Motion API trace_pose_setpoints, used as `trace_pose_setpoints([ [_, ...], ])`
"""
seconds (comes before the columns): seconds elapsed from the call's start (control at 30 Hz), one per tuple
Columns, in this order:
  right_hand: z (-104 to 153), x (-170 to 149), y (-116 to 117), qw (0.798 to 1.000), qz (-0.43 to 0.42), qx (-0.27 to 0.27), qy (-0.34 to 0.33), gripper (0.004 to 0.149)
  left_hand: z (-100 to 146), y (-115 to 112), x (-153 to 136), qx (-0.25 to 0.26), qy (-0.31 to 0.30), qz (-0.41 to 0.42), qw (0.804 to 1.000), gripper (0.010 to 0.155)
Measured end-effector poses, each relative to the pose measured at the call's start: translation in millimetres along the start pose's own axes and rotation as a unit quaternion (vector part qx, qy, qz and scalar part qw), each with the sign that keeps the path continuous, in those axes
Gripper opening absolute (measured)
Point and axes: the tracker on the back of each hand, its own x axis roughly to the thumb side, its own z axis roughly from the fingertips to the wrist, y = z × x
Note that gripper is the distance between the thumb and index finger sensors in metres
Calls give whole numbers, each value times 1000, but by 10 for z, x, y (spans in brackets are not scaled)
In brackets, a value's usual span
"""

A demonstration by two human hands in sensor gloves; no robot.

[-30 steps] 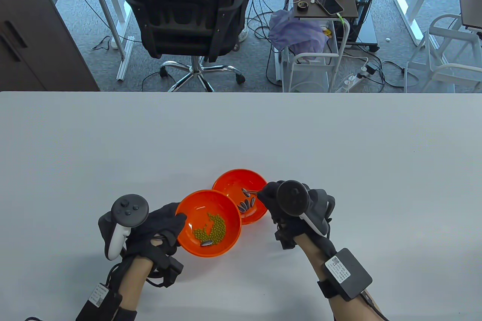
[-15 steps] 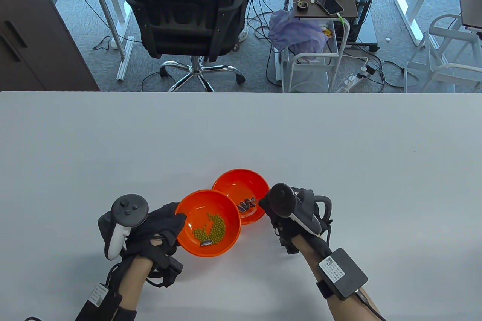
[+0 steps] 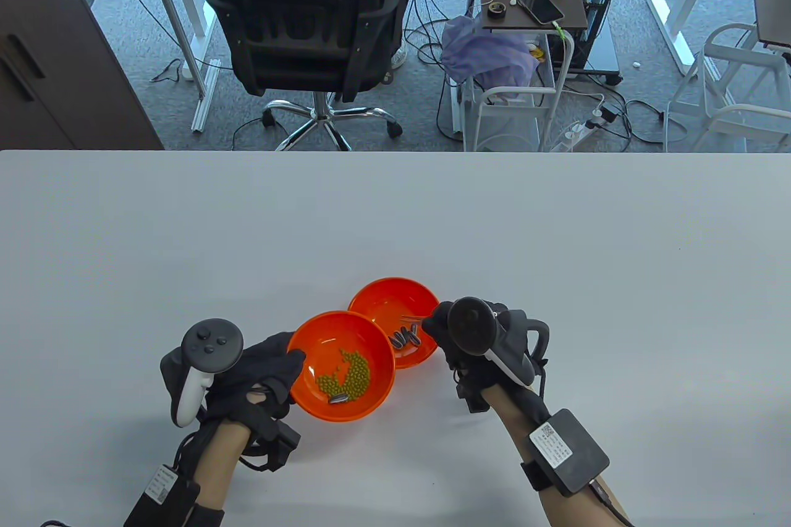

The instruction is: Pick sunflower seeds with tweezers into bowl

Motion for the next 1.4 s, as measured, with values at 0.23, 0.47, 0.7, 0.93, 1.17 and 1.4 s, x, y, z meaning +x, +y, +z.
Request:
trace_pose_setpoints([
  [0.23, 80, 260, -166, 993, -61, 8, -100, 39, -1, -3, 1, -1, -3, -1, 1000, 48],
  [0.47, 185, 514, -44, 977, -53, 75, -191, 39, -2, -7, 3, -1, -5, -1, 1000, 48],
  [0.7, 302, 705, 60, 966, -11, 93, -243, 40, -3, -8, 4, -3, -6, 0, 1000, 48],
  [0.93, 340, 753, 112, 961, 5, 100, -258, 40, -2, -8, 5, -4, -7, 2, 1000, 48],
  [1.17, 369, 794, 147, 959, 18, 96, -265, 40, -4, -8, 6, -7, -7, 2, 1000, 48],
  [1.4, 358, 776, 144, 961, -1, 87, -264, 38, -3, -3, 2, -7, -7, 2, 1000, 48],
])
